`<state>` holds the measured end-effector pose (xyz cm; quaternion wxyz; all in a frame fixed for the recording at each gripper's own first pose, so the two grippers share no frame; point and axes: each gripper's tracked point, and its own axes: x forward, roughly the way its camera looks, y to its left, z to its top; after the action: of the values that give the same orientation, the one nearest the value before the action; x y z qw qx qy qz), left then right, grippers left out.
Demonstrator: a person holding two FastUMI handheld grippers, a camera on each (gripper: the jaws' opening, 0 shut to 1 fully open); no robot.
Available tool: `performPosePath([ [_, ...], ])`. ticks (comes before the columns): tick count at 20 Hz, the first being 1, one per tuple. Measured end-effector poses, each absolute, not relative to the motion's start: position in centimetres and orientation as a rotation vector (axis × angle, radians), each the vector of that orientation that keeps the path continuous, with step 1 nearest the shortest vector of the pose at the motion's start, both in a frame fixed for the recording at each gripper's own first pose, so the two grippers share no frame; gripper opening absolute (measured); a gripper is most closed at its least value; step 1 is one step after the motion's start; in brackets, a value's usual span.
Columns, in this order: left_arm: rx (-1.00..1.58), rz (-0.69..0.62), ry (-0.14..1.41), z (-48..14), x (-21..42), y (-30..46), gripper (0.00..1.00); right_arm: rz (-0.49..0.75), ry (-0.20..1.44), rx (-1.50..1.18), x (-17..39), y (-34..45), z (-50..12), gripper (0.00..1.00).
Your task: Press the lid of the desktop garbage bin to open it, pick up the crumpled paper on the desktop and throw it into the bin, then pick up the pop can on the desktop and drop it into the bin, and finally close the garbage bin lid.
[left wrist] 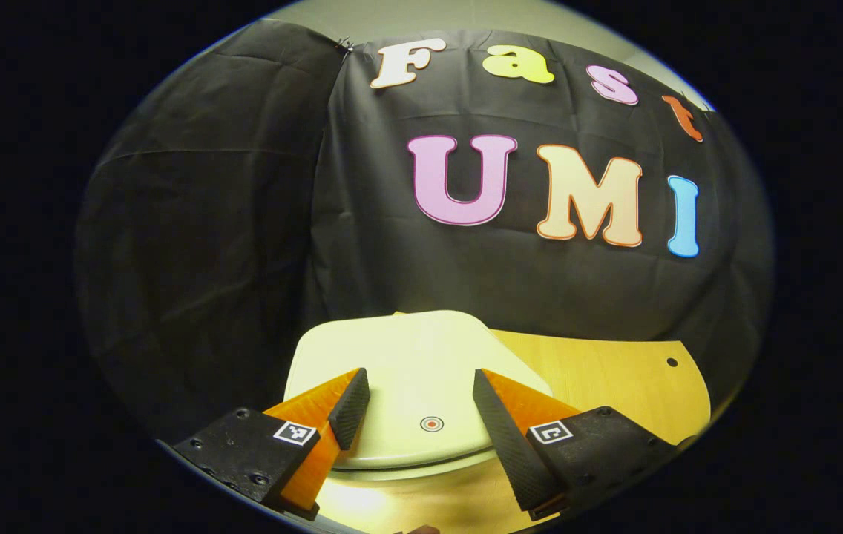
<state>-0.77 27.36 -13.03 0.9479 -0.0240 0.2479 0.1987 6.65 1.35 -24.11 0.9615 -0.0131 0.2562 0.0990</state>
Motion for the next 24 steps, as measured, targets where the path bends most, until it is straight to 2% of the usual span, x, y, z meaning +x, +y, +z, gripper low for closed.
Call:
performPosePath([
  [6, 0.008, 0.384, 0.55, -14.0, -1.2, 27.1, 0.91, 0.204, 0.527, -0.012, 6.2, 1.7, -24.7, 0.96],
  [11, 0.014, 0.361, 0.502, -14.2, -1.1, 26.6, 0.87, 0.206, 0.525, 0.003, 6.4, 1.9, -24.9, 0.97],
  [15, -0.057, 0.335, 0.363, -12.4, -0.7, 25.7, 0.84, 0.206, 0.473, 0.017, 7.0, 1.5, -22.5, 0.96],
  [16, -0.063, 0.337, 0.332, -12.1, -0.5, 25.1, 0.89, 0.205, 0.459, 0.016, 7.1, 1.3, -21.7, 0.97],
  [17, -0.069, 0.314, 0.281, -11.0, -0.3, 24.0, 0.93, 0.2, 0.439, 0.014, 7.1, 1.0, -20.8, 0.96],
  [19, -0.081, 0.258, 0.181, -8.2, 0.3, 20.9, 0.93, 0.191, 0.399, 0.015, 7.4, 0.7, -18.8, 0.96],
  [20, -0.078, 0.227, 0.132, -7.2, 0.5, 19.5, 0.89, 0.189, 0.373, 0.018, 7.4, 0.6, -17.6, 0.96],
  [22, -0.045, 0.17, 0.063, -5.2, 1.0, 16.6, 0.9, 0.179, 0.317, 0.014, 7.5, 0.5, -15.1, 0.96],
  [23, -0.036, 0.145, 0.038, -4.4, 1.0, 15.3, 0.94, 0.178, 0.285, 0.016, 7.3, 0.6, -13.7, 0.96],
  [24, -0.034, 0.106, 0.02, -3.7, 1.0, 13.3, 0.92, 0.175, 0.249, 0.023, 7.3, 0.6, -12.2, 0.96],
])
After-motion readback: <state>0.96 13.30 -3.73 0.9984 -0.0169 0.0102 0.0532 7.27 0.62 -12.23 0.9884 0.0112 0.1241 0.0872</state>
